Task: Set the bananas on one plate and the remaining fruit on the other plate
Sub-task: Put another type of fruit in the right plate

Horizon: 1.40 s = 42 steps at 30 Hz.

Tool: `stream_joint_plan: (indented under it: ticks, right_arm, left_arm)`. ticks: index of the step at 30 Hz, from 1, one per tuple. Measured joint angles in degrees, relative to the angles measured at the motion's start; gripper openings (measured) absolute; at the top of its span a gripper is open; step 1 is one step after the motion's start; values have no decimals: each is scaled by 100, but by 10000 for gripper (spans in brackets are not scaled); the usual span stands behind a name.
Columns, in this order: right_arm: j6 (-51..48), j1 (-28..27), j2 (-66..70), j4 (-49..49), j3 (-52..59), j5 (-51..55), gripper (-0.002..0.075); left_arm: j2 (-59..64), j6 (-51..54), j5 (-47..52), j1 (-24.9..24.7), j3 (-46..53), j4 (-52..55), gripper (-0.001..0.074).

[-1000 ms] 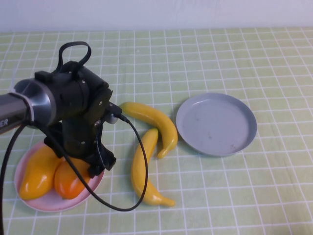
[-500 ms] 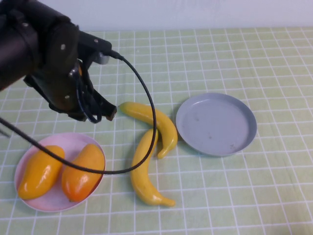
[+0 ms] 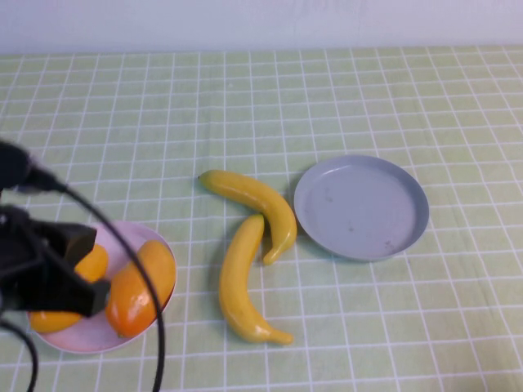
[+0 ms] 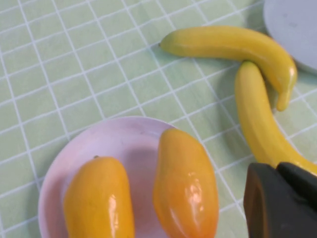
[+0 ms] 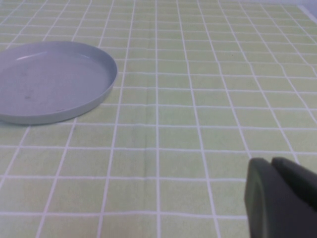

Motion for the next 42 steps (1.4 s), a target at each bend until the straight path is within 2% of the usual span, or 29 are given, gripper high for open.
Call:
stream_joint_plan:
  ticks: [6,15,20,25,28,31,37,42]
  right_arm:
    - [0,0,0,0,0,0,-17]
    - [0,0,0,0,0,0,-17]
    - [0,0,0,0,0,0,-17]
    - [0,0,0,0,0,0,-17]
    - [0,0,0,0,0,0,-17]
    - [0,0,0,0,0,0,-17]
    - [0,0,0,0,0,0,-17]
    - [0,0,0,0,0,0,-17]
  left_arm:
    - [-1569,-49,-784,0,1675,-67,3]
    - [-2365,-218,-1133,0,2688,-64,3]
    - [-2378,-228,-1981,0,3125,91,2]
    - [-2550,-239,-3482,35,3728,516,2]
    - [-3042,21,-3855,380,4008,114,2]
    - [-3624,717,-3923,1073,4211,-646,2]
    - [-4804,1098,-3945,2286,4612,-983,2]
    - [-5134,1047,-3407,2592,4667,-1006,2]
